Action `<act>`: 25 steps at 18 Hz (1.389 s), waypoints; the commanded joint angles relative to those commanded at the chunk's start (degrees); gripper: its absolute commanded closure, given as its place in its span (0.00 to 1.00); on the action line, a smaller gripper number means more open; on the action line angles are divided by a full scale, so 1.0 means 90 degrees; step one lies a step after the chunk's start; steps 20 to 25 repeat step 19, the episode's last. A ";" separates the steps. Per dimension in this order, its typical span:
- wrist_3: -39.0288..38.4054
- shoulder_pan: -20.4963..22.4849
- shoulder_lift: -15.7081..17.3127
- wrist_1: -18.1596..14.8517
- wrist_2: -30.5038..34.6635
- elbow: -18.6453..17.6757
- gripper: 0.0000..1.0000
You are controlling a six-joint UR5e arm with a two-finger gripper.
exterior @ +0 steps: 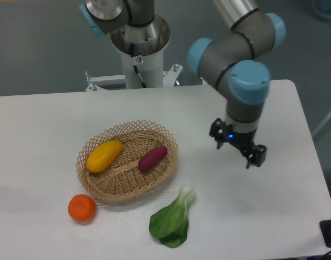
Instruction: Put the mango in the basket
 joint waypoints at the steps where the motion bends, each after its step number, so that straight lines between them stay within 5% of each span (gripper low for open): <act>1: 0.0000 0.0010 -0.0088 0.0000 0.0019 0.0107 0.00; 5: 0.0145 0.0214 -0.0284 -0.0010 0.0000 0.0391 0.00; 25: 0.0596 0.0283 -0.0264 0.0010 0.0029 0.0294 0.00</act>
